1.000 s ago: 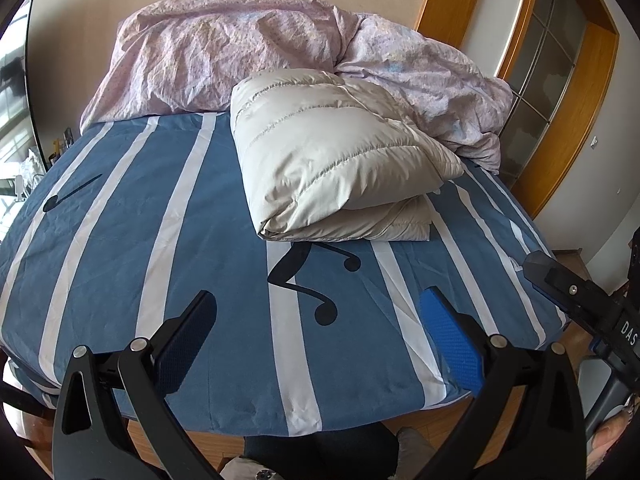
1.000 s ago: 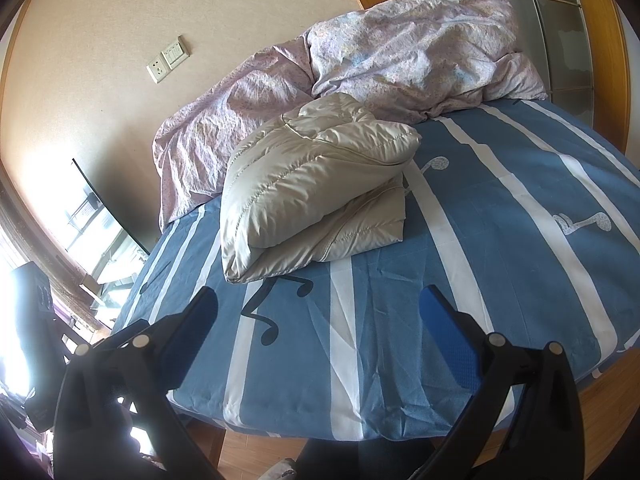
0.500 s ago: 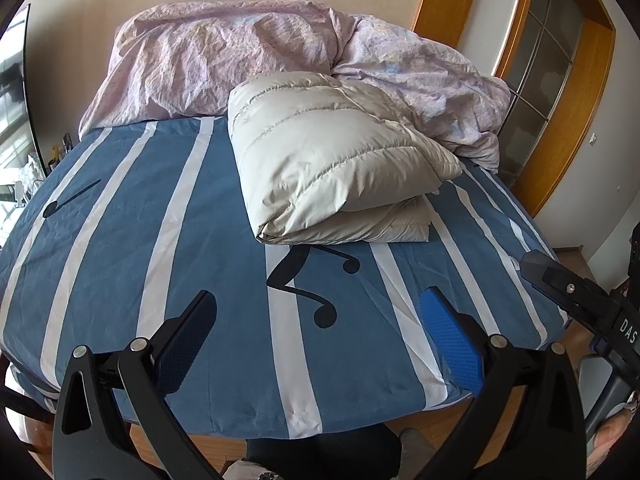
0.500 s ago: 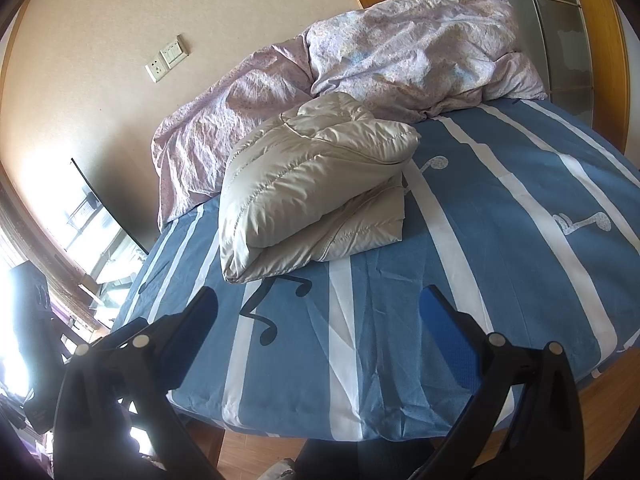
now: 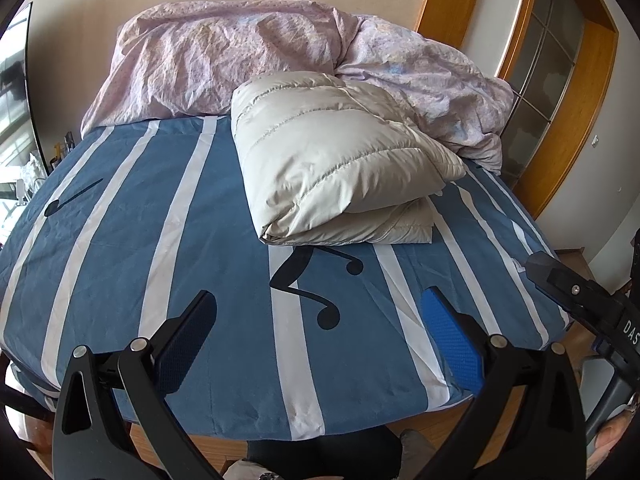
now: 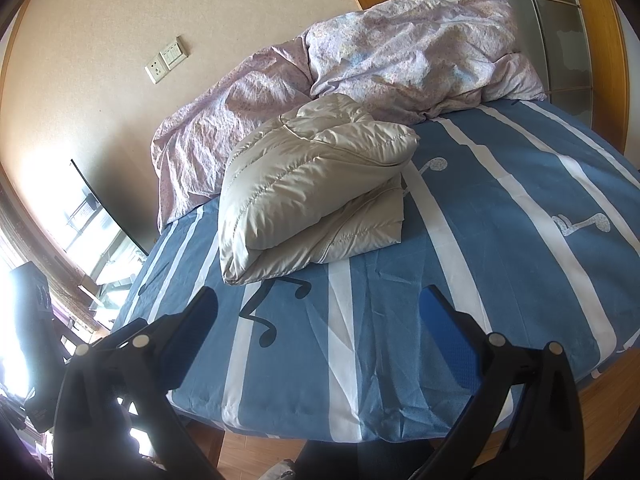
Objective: Fold large clothes
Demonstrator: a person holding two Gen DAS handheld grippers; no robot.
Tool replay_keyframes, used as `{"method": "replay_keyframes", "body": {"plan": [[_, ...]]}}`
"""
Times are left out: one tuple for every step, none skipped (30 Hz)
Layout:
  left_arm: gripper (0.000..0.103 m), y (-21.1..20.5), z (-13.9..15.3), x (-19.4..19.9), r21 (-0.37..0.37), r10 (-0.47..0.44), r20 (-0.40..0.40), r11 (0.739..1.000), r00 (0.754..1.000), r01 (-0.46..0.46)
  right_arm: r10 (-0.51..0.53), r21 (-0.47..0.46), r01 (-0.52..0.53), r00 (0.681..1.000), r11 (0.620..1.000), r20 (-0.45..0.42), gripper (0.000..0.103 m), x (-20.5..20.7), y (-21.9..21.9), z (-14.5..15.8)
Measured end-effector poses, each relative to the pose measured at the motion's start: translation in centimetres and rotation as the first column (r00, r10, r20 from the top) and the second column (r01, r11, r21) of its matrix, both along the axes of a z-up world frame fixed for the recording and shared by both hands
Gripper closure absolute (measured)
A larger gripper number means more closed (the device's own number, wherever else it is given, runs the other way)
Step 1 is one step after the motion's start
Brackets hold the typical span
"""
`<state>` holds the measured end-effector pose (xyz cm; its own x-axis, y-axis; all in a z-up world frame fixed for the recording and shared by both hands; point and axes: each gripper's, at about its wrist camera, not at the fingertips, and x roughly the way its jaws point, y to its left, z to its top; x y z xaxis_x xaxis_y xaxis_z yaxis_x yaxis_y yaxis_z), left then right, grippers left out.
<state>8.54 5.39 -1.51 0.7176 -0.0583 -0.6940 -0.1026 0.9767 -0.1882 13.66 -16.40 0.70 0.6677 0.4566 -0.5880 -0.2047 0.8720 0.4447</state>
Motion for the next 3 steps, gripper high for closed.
{"method": "replay_keyframes", "body": {"plan": [[0.001,0.00,-0.03,-0.01,0.000,0.000,0.000,1.000,1.000,0.000,0.000,-0.001,0.000,1.000,1.000,0.001,0.002,-0.02,0.01,0.01],[0.001,0.01,-0.04,0.00,-0.001,0.000,0.000,1.000,1.000,0.000,0.000,-0.001,0.000,1.000,1.000,0.001,0.002,0.07,0.10,0.07],[0.001,0.00,-0.03,-0.03,0.000,-0.001,0.000,1.000,1.000,0.001,-0.001,-0.001,0.001,1.000,1.000,0.000,0.002,0.07,0.11,0.07]]}}
